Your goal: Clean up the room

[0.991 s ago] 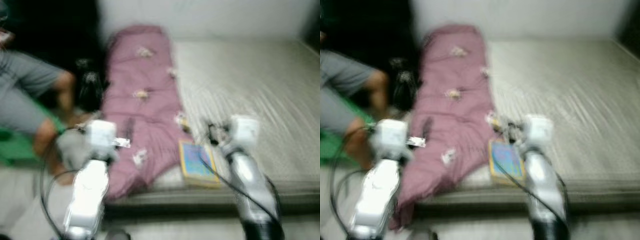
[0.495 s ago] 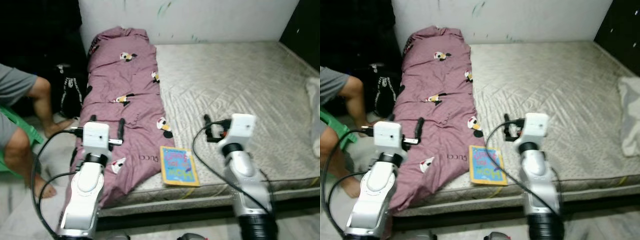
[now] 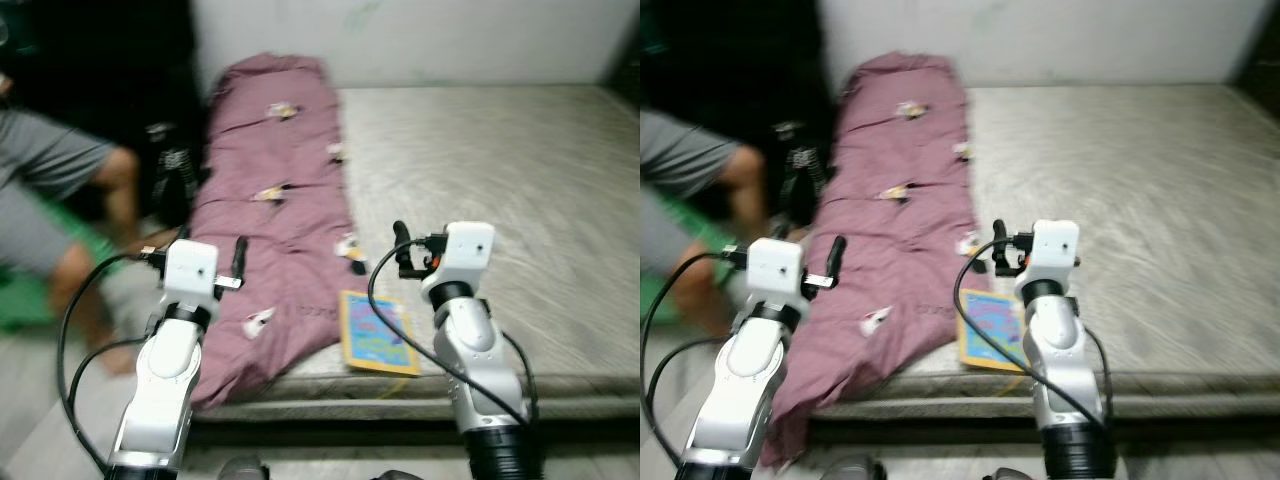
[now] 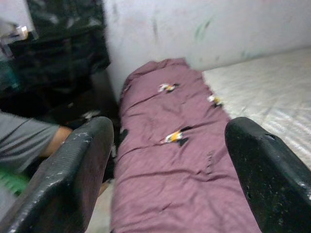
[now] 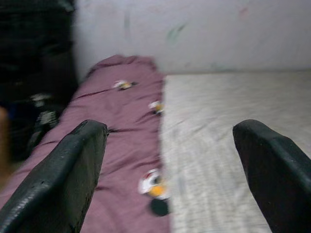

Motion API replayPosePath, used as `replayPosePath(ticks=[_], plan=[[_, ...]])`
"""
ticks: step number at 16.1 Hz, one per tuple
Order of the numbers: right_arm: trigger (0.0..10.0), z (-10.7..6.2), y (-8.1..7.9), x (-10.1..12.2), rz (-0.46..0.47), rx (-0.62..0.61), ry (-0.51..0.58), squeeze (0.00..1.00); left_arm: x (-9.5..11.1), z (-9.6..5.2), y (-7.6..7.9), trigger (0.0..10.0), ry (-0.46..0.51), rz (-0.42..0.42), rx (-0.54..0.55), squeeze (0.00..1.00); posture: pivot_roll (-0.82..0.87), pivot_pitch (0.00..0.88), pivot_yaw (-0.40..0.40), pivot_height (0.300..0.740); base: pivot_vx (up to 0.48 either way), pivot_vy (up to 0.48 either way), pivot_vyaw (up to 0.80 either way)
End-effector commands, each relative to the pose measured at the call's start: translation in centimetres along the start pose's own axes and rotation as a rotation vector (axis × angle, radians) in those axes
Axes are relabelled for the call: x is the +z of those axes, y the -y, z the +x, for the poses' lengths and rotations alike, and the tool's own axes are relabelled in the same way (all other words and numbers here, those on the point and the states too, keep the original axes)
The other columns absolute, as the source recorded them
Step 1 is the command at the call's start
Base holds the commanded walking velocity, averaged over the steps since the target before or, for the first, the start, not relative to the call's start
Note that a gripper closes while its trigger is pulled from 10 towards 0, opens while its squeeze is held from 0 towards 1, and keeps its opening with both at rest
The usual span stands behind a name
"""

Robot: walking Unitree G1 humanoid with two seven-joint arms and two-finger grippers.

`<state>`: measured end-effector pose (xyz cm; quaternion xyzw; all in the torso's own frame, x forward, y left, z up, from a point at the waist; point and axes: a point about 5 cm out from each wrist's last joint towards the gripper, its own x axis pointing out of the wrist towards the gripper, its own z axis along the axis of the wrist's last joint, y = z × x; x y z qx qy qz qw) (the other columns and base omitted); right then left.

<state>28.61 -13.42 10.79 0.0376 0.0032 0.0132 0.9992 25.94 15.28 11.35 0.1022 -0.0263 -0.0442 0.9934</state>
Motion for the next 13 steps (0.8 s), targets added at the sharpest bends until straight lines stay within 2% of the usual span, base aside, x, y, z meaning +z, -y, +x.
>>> replayPosePath(ticks=[1,3,8,13], plan=[[10.0,-0.1,-0.2,-0.4,0.013,-0.001,-0.009,0.0,-0.5,0.0,0.2,10.0,-0.023,-0.002,-0.009,0.0,0.0,0.0,0.036,0.74,0.0,0.0,0.0],[10.0,0.3,0.2,-0.6,0.008,-0.006,-0.014,0.0,-0.7,0.1,1.2,10.0,-0.021,-0.016,-0.043,0.0,-0.01,0.0,0.026,0.74,0.0,-0.264,0.0],[10.0,0.4,1.5,-0.2,-0.003,-0.035,0.006,0.0,-0.9,0.0,0.8,10.0,-0.028,-0.032,-0.017,0.0,0.0,0.0,-0.007,0.74,0.0,-0.278,0.0],[10.0,0.2,2.1,-0.4,-0.042,-0.044,0.002,0.0,-0.8,0.2,0.9,10.0,-0.024,-0.04,-0.01,0.0,-0.01,0.0,-0.01,0.74,0.0,-0.267,0.0]])
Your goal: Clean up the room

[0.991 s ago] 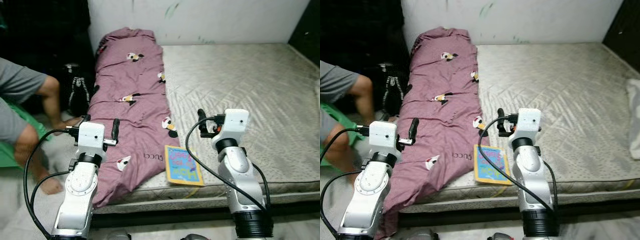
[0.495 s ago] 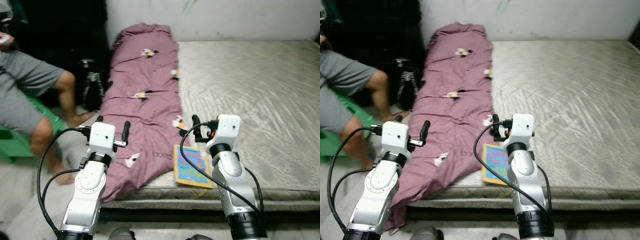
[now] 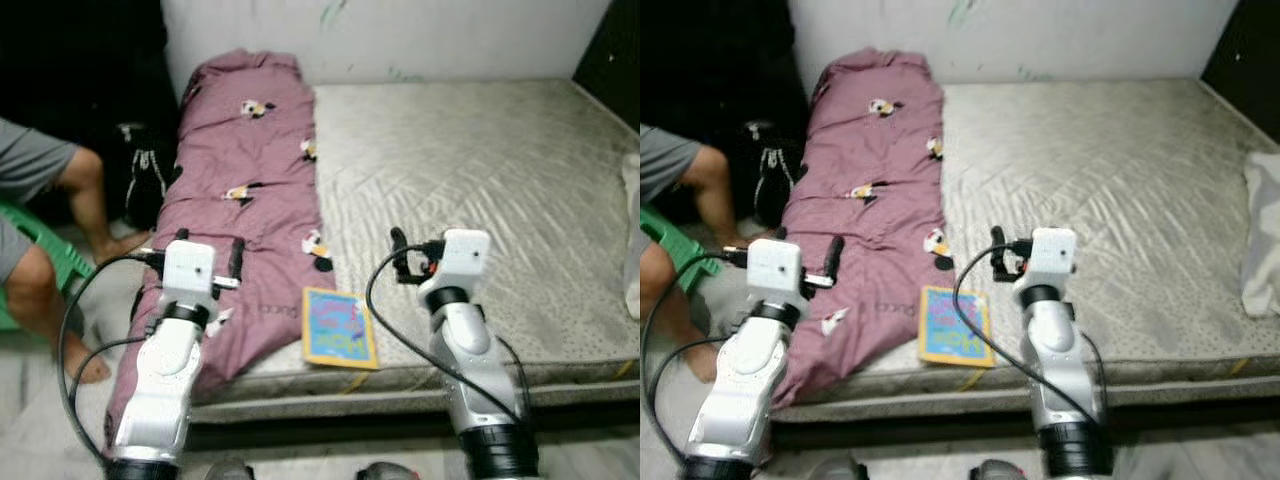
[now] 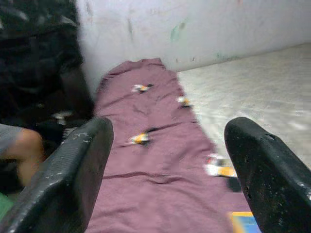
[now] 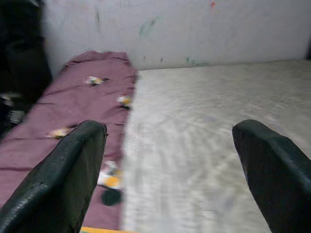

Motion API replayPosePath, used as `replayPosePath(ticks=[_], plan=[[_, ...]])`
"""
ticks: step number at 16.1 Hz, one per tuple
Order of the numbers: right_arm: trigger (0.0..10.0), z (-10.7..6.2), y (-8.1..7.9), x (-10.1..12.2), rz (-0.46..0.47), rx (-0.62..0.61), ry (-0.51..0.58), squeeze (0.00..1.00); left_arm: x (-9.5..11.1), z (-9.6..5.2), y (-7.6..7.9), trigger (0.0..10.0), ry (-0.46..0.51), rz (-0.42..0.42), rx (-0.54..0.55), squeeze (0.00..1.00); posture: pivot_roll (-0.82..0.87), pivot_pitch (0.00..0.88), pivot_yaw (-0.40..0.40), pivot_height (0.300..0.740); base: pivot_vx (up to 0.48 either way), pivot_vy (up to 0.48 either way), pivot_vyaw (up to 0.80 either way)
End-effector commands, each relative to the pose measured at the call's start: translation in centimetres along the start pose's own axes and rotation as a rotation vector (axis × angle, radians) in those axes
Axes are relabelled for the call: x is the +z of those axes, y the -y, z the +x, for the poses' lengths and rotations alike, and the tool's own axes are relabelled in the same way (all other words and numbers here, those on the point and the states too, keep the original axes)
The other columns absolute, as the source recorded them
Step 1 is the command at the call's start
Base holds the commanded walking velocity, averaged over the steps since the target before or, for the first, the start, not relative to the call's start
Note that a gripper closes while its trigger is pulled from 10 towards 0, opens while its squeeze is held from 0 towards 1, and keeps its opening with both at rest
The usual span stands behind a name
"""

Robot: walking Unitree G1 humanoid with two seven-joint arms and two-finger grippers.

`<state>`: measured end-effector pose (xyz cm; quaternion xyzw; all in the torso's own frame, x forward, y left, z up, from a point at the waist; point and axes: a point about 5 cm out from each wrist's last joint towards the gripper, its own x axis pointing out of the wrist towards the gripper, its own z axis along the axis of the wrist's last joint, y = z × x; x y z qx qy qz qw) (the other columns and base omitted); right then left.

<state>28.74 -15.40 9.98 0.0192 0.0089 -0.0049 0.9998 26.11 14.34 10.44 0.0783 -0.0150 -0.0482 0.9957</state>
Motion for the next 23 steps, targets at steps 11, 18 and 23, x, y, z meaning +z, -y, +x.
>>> replayPosePath(ticks=[11,18,23], plan=[[10.0,0.0,0.0,-0.1,0.005,0.0,0.005,0.0,0.0,0.0,-0.3,10.0,0.01,0.004,0.009,0.0,0.0,0.0,-0.004,0.74,0.0,-0.091,0.0],[10.0,-0.4,0.3,-0.9,0.012,-0.017,-0.017,0.0,-0.1,0.0,0.1,10.0,0.01,0.01,0.007,0.0,0.01,0.0,-0.015,0.74,0.0,0.0,0.0],[10.0,1.0,-1.4,-0.9,-0.008,0.106,-0.044,0.0,-0.2,-1.4,-1.0,10.0,-0.001,-0.001,0.146,0.0,0.11,0.0,-0.132,0.74,0.0,0.0,0.0]])
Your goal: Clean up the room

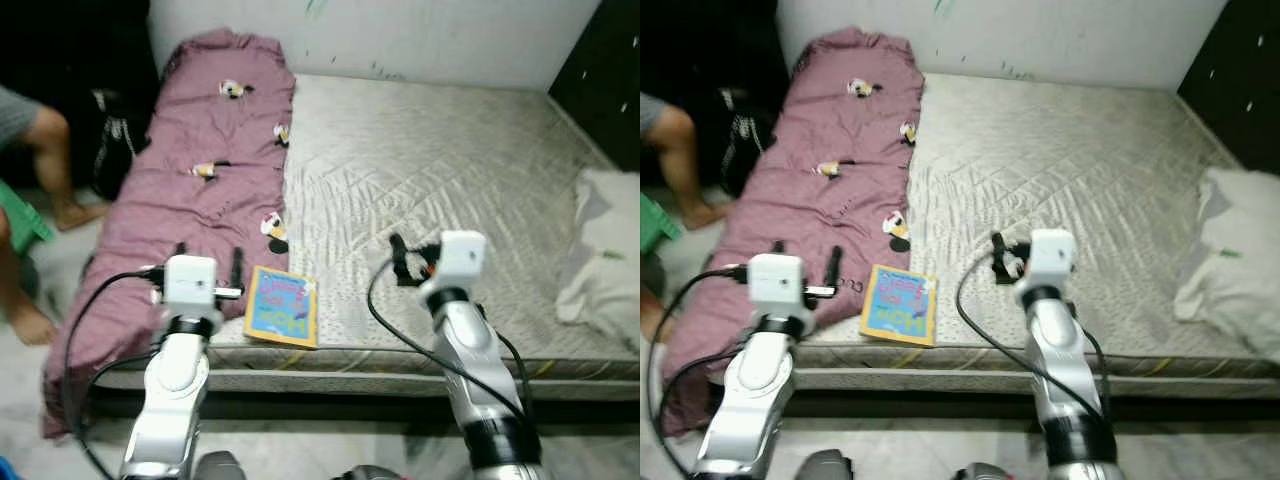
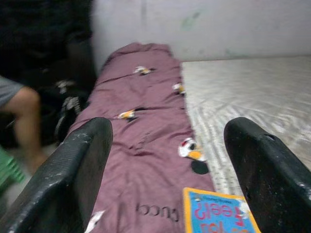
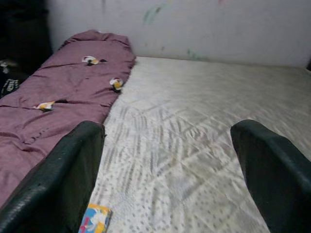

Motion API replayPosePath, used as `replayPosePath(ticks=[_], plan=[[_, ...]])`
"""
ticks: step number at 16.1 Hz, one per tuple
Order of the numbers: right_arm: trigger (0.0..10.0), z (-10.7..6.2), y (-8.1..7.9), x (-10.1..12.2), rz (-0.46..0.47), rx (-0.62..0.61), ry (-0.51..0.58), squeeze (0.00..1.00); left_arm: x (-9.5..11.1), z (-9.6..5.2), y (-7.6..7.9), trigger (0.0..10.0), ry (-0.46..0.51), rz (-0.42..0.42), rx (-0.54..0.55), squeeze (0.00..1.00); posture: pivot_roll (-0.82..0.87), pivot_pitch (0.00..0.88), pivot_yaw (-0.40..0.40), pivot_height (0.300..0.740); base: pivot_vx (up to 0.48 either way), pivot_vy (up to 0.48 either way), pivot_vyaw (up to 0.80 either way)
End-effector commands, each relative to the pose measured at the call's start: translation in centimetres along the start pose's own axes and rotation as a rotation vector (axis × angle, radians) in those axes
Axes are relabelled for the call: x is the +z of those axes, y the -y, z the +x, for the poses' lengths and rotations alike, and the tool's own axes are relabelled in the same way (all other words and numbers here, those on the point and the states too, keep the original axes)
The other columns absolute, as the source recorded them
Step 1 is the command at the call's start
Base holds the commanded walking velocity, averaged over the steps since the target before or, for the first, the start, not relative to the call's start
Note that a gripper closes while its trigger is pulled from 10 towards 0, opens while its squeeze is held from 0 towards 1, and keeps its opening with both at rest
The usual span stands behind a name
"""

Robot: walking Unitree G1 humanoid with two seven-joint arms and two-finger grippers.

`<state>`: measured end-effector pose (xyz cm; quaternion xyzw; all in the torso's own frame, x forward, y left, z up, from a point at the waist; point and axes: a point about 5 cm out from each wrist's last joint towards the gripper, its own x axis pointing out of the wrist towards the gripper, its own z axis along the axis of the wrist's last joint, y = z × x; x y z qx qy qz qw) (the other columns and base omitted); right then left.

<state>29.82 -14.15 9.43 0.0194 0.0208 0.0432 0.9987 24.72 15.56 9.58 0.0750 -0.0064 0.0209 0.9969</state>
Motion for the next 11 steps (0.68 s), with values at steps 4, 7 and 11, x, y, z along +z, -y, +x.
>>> replayPosePath(ticks=[4,7,11], plan=[[10.0,0.9,-1.6,1.2,-0.009,0.056,0.03,0.0,1.2,0.0,-0.9,10.0,0.03,0.019,0.059,0.0,0.12,0.0,-0.128,0.74,0.0,0.0,0.0],[10.0,-0.2,-0.6,0.8,-0.014,0.025,0.026,0.0,0.6,0.1,-0.6,10.0,0.011,0.004,-0.013,0.0,0.07,0.0,-0.091,0.74,0.0,0.0,0.0],[10.0,-1.0,0.2,-0.1,-0.006,-0.014,0.008,0.0,0.6,0.3,0.1,10.0,0.0,-0.008,-0.075,0.0,0.04,0.0,-0.053,0.74,0.0,0.0,0.0]])
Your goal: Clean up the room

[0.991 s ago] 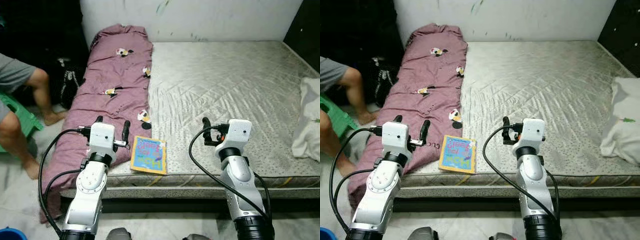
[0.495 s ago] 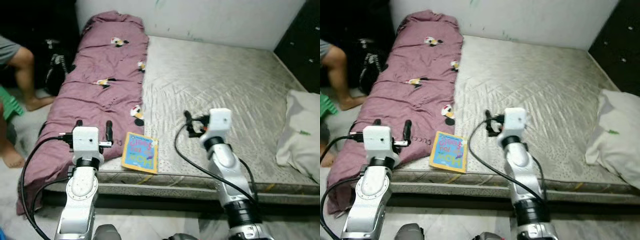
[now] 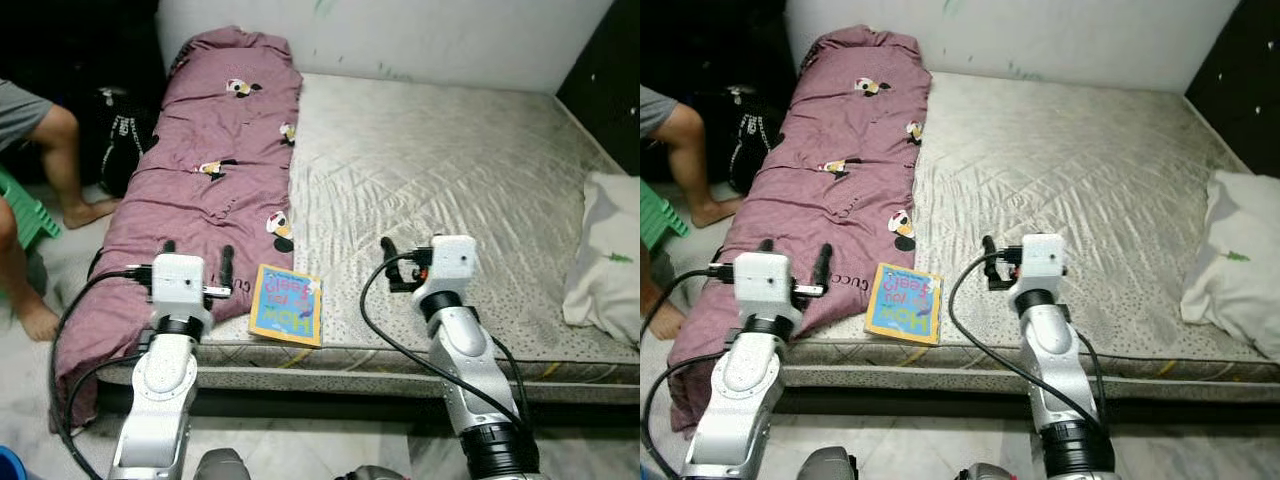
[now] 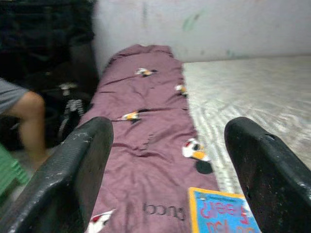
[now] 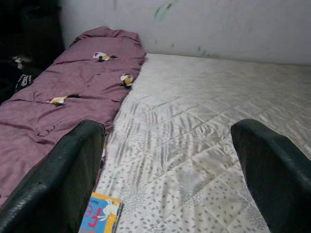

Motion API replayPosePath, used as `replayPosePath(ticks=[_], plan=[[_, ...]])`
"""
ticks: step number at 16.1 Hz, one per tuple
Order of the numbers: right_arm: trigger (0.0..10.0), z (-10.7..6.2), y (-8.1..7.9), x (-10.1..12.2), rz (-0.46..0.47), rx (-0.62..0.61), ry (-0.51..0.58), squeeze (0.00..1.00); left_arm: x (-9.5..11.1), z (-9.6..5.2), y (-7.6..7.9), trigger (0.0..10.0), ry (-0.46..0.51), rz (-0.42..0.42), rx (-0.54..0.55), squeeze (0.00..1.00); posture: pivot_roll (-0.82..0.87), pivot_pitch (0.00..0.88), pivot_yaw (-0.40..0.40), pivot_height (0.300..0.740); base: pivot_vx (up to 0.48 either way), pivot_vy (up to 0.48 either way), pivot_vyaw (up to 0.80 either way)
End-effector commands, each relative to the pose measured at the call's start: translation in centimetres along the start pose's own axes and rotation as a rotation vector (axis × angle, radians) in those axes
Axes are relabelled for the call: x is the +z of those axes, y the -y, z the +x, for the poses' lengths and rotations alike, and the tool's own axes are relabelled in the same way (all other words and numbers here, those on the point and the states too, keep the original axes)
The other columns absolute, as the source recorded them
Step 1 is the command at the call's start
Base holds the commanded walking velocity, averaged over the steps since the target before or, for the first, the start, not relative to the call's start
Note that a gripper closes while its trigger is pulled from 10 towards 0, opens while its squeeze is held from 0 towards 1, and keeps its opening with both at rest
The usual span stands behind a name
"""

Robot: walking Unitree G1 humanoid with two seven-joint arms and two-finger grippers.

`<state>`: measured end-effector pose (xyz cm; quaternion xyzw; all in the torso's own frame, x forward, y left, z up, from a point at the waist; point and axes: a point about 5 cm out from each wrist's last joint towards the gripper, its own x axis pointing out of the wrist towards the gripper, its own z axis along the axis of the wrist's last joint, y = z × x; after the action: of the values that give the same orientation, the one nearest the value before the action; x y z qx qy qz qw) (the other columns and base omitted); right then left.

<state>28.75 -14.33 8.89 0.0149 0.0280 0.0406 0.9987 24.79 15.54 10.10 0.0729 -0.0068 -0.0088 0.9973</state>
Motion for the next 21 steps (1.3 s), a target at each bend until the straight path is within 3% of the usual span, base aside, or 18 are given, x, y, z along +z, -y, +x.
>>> replayPosePath(ticks=[1,15,21], plan=[[10.0,0.07,0.01,0.59,-0.002,-0.008,0.025,0.0,0.16,0.36,0.31,10.0,0.001,-0.005,-0.027,0.0,0.04,0.0,-0.05,0.74,0.0,0.0,0.0],[10.0,0.36,-0.01,0.75,0.002,0.0,0.031,0.0,0.74,0.51,1.02,10.0,0.029,-0.043,-0.092,0.0,0.04,0.0,-0.053,0.74,0.29,0.0,0.0],[10.0,0.24,0.13,0.67,0.024,-0.044,0.04,0.0,0.63,0.65,1.0,10.0,0.017,-0.027,-0.076,0.0,0.04,0.0,-0.015,0.74,0.0,0.0,0.0]])
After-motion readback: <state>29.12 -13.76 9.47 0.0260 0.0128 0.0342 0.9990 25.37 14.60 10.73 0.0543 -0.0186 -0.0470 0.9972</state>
